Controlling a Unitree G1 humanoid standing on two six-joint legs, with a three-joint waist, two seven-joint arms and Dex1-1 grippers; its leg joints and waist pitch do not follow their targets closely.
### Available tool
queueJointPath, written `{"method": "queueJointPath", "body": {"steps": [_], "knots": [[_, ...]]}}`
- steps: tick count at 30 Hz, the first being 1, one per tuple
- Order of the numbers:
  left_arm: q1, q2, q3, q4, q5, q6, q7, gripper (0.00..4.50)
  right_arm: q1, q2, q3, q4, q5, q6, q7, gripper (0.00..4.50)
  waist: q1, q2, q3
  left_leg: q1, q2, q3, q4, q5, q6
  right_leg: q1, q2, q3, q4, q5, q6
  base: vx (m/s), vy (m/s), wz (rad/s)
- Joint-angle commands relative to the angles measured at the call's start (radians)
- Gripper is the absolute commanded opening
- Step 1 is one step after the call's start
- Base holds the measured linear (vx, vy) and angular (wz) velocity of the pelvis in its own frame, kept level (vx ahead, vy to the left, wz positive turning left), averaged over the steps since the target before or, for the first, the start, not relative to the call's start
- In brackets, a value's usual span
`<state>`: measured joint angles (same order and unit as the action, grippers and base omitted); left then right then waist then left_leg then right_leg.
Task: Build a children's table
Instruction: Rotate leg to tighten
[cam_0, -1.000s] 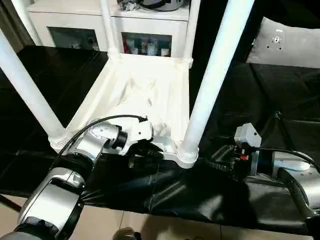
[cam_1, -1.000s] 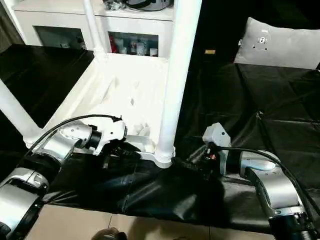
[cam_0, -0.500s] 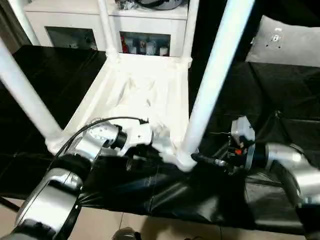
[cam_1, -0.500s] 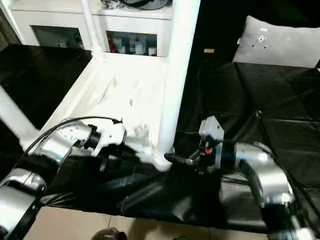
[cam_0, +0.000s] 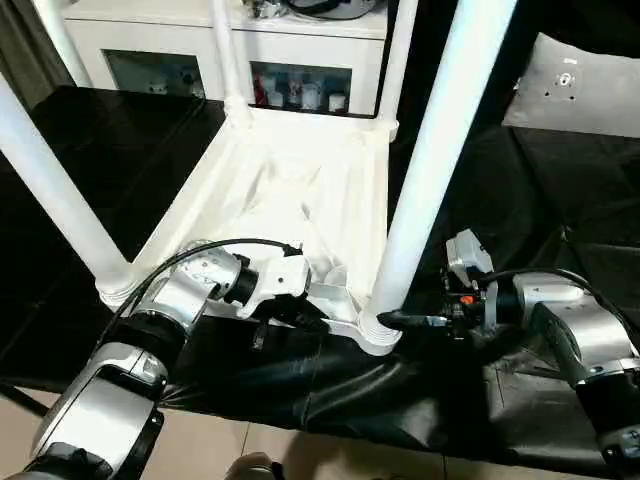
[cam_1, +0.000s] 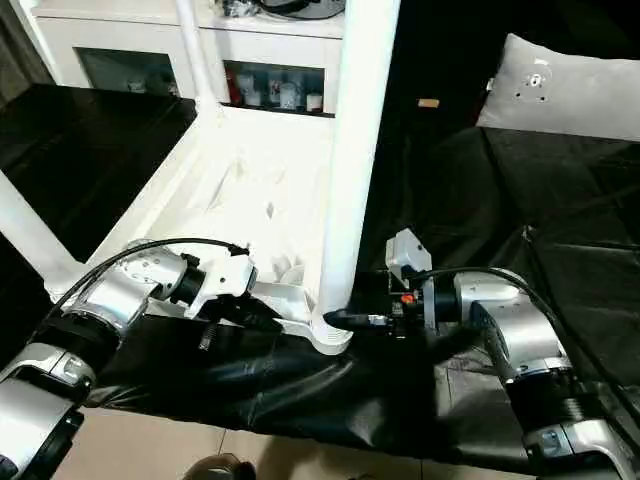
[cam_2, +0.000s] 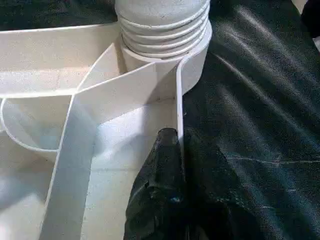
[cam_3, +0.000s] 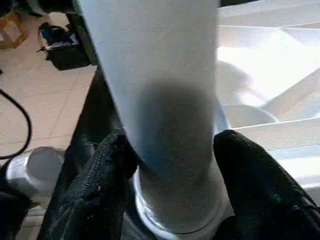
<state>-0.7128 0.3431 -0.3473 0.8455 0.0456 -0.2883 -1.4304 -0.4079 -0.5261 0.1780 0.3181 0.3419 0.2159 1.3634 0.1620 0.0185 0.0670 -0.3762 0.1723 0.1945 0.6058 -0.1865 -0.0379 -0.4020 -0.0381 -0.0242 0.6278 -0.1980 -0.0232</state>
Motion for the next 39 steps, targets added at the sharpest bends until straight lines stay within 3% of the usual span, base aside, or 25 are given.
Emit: {"method": "queueJointPath", "body": {"steps": [1, 2, 6, 14, 16, 17, 18, 20, 22, 23, 25, 26, 27, 28, 30, 31, 33, 34, 37, 39], "knots": [[0.014, 0.002, -0.019, 0.007, 0.015, 0.008, -0.021, 0.0, -0.01, -0.004, 0.01, 0.003, -0.004, -0.001, 0.018, 2.41, 0.005, -0.014, -0.079, 0.015, 0.065, -0.03, -0.058, -0.133, 0.066, 0.046, -0.112, 0.04, -0.076, -0.172, -0.218, 0.0, 0.0, 0.0], [0.013, 0.002, -0.019, 0.009, 0.017, 0.008, -0.019, 0.0, -0.011, -0.003, 0.011, 0.01, -0.005, -0.005, 0.021, 2.18, 0.006, -0.01, -0.079, 0.015, 0.066, -0.031, -0.058, -0.135, 0.064, 0.046, -0.113, 0.04, -0.076, -0.176, -0.218, 0.0, 0.0, 0.0], [0.012, -0.002, -0.011, 0.013, 0.008, 0.012, -0.02, 0.0, -0.013, 0.0, 0.012, 0.018, -0.006, -0.011, 0.025, 2.0, 0.005, -0.012, -0.079, 0.015, 0.065, -0.031, -0.058, -0.136, 0.061, 0.046, -0.112, 0.039, -0.076, -0.176, -0.219, 0.0, 0.0, 0.0], [0.012, -0.019, 0.014, 0.014, -0.015, 0.042, 0.01, 0.0, 0.022, 0.003, 0.01, -0.01, 0.002, 0.002, 0.026, 1.93, 0.006, -0.013, -0.08, 0.014, 0.066, -0.029, -0.057, -0.128, 0.073, 0.047, -0.114, 0.036, -0.075, -0.161, -0.223, 0.0, 0.0, 0.0], [0.013, -0.043, 0.036, 0.008, -0.021, 0.085, 0.081, 0.0, 0.033, 0.047, -0.005, -0.007, -0.034, 0.018, -0.12, 1.93, 0.007, -0.01, -0.081, 0.013, 0.066, -0.03, -0.057, -0.126, 0.074, 0.046, -0.115, 0.036, -0.075, -0.166, -0.221, 0.0, 0.0, 0.0], [0.012, -0.059, 0.047, 0.002, -0.022, 0.12, 0.128, 0.0, 0.03, 0.087, -0.017, 0.005, -0.073, 0.026, -0.247, 1.93, 0.003, 0.001, -0.079, 0.012, 0.065, -0.032, -0.059, -0.137, 0.063, 0.045, -0.114, 0.034, -0.078, -0.173, -0.223, 0.0, 0.0, 0.0], [0.012, -0.059, 0.047, 0.002, -0.022, 0.12, 0.128, 0.0, 0.03, 0.087, -0.017, 0.005, -0.073, 0.026, -0.247, 1.93, -0.001, -0.001, -0.078, 0.012, 0.066, -0.032, -0.062, -0.147, 0.054, 0.043, -0.114, 0.033, -0.079, -0.189, -0.219, 0.0, 0.0, 0.0], [0.005, -0.088, 0.064, -0.007, -0.02, 0.19, 0.212, 0.0, 0.021, 0.152, -0.039, 0.021, -0.114, 0.051, -0.423, 1.93, -0.016, -0.003, -0.073, 0.016, 0.06, -0.035, -0.067, -0.189, 0.026, 0.042, -0.116, 0.031, -0.088, -0.285, -0.203, 0.0, 0.0, 0.0], [0.002, -0.105, 0.073, -0.012, -0.021, 0.212, 0.249, 0.0, 0.017, 0.183, -0.052, 0.025, -0.125, 0.069, -0.499, 1.93, -0.033, -0.005, -0.067, 0.009, 0.054, -0.042, -0.076, -0.22, 0.003, 0.052, -0.122, 0.022, -0.103, -0.42, -0.153, 0.0, 0.0, 0.0], [-0.008, -0.13, 0.088, -0.012, -0.023, 0.236, 0.307, 0.0, 0.011, 0.214, -0.062, 0.034, -0.134, 0.084, -0.562, 1.92, -0.04, -0.006, -0.065, 0.018, 0.054, -0.041, -0.077, -0.249, 0.003, 0.046, -0.122, 0.018, -0.113, -0.472, -0.132, 0.0, 0.0, 0.0], [-0.032, -0.204, 0.122, -0.02, -0.026, 0.309, 0.456, 0.0, -0.025, 0.313, -0.105, 0.089, -0.169, 0.117, -0.79, 1.92, -0.046, -0.006, -0.063, 0.033, 0.053, -0.04, -0.074, -0.275, -0.001, 0.034, -0.123, 0.018, -0.12, -0.513, -0.135, 0.0, 0.0, 0.0], [-0.032, -0.204, 0.122, -0.02, -0.026, 0.309, 0.456, 0.0, -0.025, 0.313, -0.105, 0.089, -0.169, 0.117, -0.79, 1.92, -0.051, -0.007, -0.065, 0.027, 0.051, -0.044, -0.077, -0.262, -0.005, 0.038, -0.128, 0.017, -0.118, -0.527, -0.132, 0.0, 0.0, 0.0], [-0.044, -0.247, 0.139, -0.023, -0.027, 0.347, 0.537, 0.0, -0.039, 0.348, -0.121, 0.107, -0.181, 0.124, -0.87, 1.92, -0.054, -0.012, -0.067, 0.019, 0.05, -0.045, -0.079, -0.246, -0.003, 0.046, -0.127, 0.015, -0.119, -0.521, -0.122, 0.0, 0.0, 0.0], [-0.058, -0.311, 0.151, -0.03, -0.019, 0.4, 0.647, 0.0, -0.067, 0.391, -0.152, 0.14, -0.188, 0.139, -0.978, 1.92, -0.059, -0.005, -0.067, 0.018, 0.056, -0.045, -0.083, -0.232, -0.01, 0.044, -0.122, 0.013, -0.112, -0.472, -0.127, 0.0, 0.0, 0.0], [-0.063, -0.336, 0.14, -0.03, 0.003, 0.412, 0.698, 0.0, -0.079, 0.408, -0.171, 0.151, -0.184, 0.143, -1.018, 1.92, -0.06, -0.008, -0.07, 0.026, 0.055, -0.041, -0.079, -0.238, -0.001, 0.04, -0.121, 0.015, -0.112, -0.403, -0.149, 0.0, 0.0, 0.0], [-0.065, -0.354, 0.127, -0.028, 0.031, 0.413, 0.748, 0.0, -0.09, 0.42, -0.177, 0.16, -0.189, 0.136, -1.046, 1.92, -0.057, -0.005, -0.071, 0.019, 0.054, -0.039, -0.079, -0.211, 0.013, 0.046, -0.123, 0.017, -0.109, -0.344, -0.16, 0.0, 0.0, 0.0], [-0.068, -0.376, 0.116, -0.022, 0.057, 0.418, 0.809, 0.0, -0.097, 0.431, -0.174, 0.165, -0.205, 0.112, -1.076, 1.92, -0.055, -0.006, -0.076, 0.018, 0.054, -0.036, -0.077, -0.178, 0.03, 0.049, -0.12, 0.017, -0.103, -0.268, -0.171, 0.03, 0.006, 0.01], [-0.069, -0.379, 0.114, -0.022, 0.061, 0.419, 0.818, 0.0, -0.097, 0.433, -0.173, 0.166, -0.207, 0.107, -1.079, 1.92, -0.053, -0.005, -0.078, 0.015, 0.053, -0.034, -0.074, -0.155, 0.042, 0.052, -0.121, 0.018, -0.101, -0.224, -0.175, 0.0, 0.0, 0.0], [-0.055, -0.382, 0.088, -0.026, 0.095, 0.423, 0.834, 0.0, -0.077, 0.443, -0.171, 0.136, -0.201, 0.083, -1.057, 2.61, -0.045, -0.005, -0.082, 0.013, 0.053, -0.033, -0.071, -0.114, 0.068, 0.056, -0.121, 0.016, -0.092, -0.147, -0.186, 0.0, 0.0, 0.0], [-0.046, -0.38, 0.083, -0.036, 0.106, 0.435, 0.841, 0.0, -0.065, 0.447, -0.176, 0.122, -0.198, 0.079, -1.055, 2.64, -0.043, 0.001, -0.081, 0.012, 0.056, -0.034, -0.071, -0.105, 0.08, 0.055, -0.121, 0.015, -0.091, -0.117, -0.194, 0.0, 0.0, 0.0]]}}
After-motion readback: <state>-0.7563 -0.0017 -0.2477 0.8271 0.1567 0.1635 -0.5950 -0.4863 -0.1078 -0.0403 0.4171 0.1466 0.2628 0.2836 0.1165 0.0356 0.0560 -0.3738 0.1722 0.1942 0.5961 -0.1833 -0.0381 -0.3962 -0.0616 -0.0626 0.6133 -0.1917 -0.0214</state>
